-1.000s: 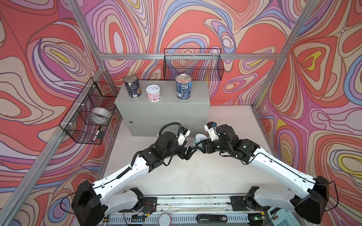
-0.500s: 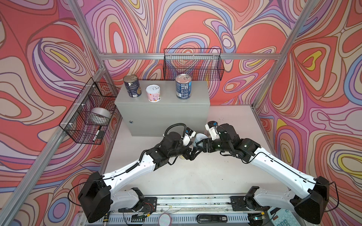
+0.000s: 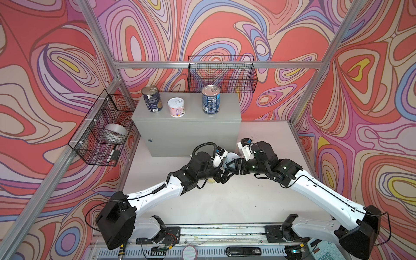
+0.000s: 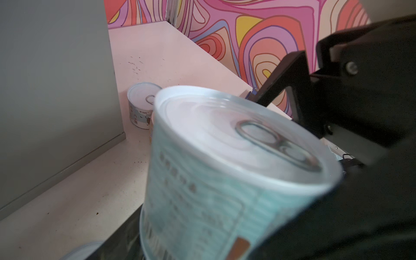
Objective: Place and organize the canned foods onto the counter
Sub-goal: 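Close the left gripper on the teal can held by the right gripper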
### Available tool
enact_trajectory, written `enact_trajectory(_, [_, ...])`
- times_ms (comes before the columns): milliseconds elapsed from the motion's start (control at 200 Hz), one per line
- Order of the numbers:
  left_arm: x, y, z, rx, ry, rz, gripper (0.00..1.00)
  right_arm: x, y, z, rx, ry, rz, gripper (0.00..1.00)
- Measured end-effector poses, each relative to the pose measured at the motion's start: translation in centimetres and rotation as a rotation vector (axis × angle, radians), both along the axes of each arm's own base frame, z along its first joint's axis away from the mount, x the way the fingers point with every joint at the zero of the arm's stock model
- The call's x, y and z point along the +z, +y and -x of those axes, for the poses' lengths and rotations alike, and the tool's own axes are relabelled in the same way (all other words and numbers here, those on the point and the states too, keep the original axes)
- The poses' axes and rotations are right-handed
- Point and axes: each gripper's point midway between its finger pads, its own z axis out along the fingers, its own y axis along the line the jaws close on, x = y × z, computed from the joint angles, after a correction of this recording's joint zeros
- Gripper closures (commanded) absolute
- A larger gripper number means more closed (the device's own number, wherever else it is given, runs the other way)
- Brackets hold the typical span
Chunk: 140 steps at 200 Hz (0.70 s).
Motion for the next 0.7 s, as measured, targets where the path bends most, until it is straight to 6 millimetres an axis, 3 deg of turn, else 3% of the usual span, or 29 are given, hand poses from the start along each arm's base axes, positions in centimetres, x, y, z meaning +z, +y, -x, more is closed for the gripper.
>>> enact_trajectory(461, [-0.56,-0.05,-0.38,0.012,-0.009,-0.018,0.22,-0.07,0.76,-0.25,0.025,0.013,-0.007,0.54])
enact_trajectory(571, [-0.45,0.23,-0.4,0.021,-0.016,-0.027,0.37,0.03,0.81,-0.3,0.028,0.007,-0.008,0.54])
enact_trajectory(701, [0.1,0.45,-0.35,0.021,-0.039,-0.027,0.37,0.55,0.97,-0.47,0.033,-0.005,-0.011,0.54])
